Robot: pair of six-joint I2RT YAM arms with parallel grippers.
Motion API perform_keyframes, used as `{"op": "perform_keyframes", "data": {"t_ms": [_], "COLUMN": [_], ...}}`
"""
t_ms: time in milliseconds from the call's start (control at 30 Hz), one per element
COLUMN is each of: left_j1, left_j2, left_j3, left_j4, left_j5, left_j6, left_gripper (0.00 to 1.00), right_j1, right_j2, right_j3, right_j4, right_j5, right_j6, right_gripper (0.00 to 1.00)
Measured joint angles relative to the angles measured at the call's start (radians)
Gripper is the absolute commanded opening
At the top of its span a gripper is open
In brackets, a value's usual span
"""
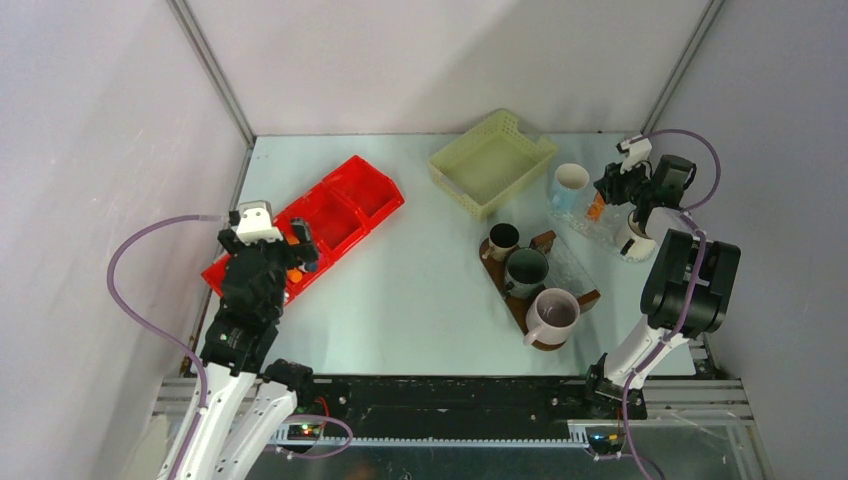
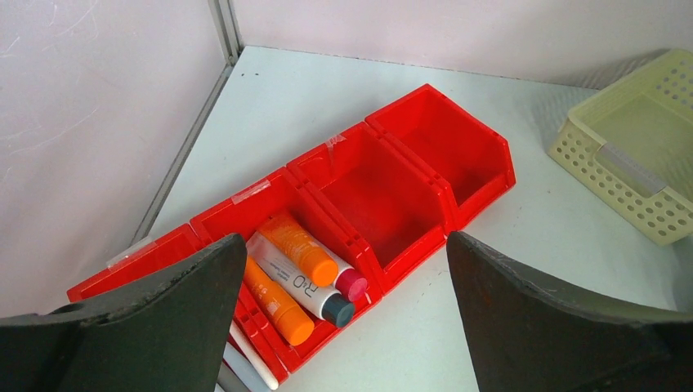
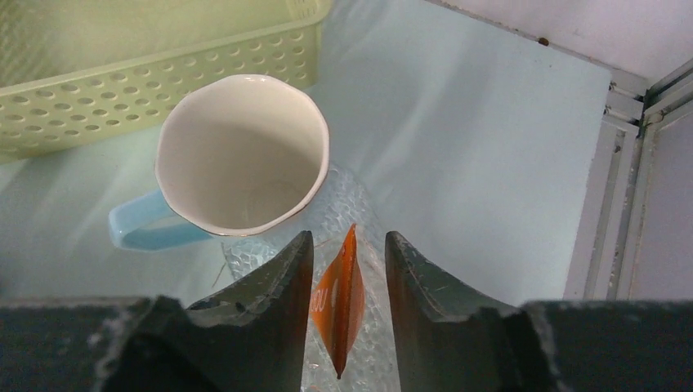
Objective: Prepare toiletry sets of a toothbrush and toothpaste on the tray
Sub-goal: Place the toothpaste in the toothpaste holder.
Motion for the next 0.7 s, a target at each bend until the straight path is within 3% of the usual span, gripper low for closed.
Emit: {"op": "perform_keyframes", "data": {"t_ms": [333, 400, 433, 700], "left_j1": [0.0, 0.0, 0.0, 0.0], "left_j2": [-0.019, -0.021, -0.021, -0.021], "left_j3": [0.0, 0.0, 0.0, 0.0], "left_j4": [0.0, 0.0, 0.0, -0.002], "left_j5": [0.003, 0.004, 0.004, 0.007], "left_j6": [0.0, 0.0, 0.0, -0.012], "left_gripper": [1.0, 1.0, 1.0, 1.0], "right_j1": [0.002, 0.002, 0.002, 0.003], "right_j2": [-0.03, -0.055, -0.071, -0.227], "right_j3": [0.001, 0.001, 0.001, 0.003], "right_j4": [-0.025, -0.03, -0.031, -0.058], "right_j5": [0.008, 0.019, 0.025, 0.119], "right_j6": [-0.013, -0.007, -0.003, 0.043], "right_gripper": [0.66, 0.81, 0.95, 0.99]}}
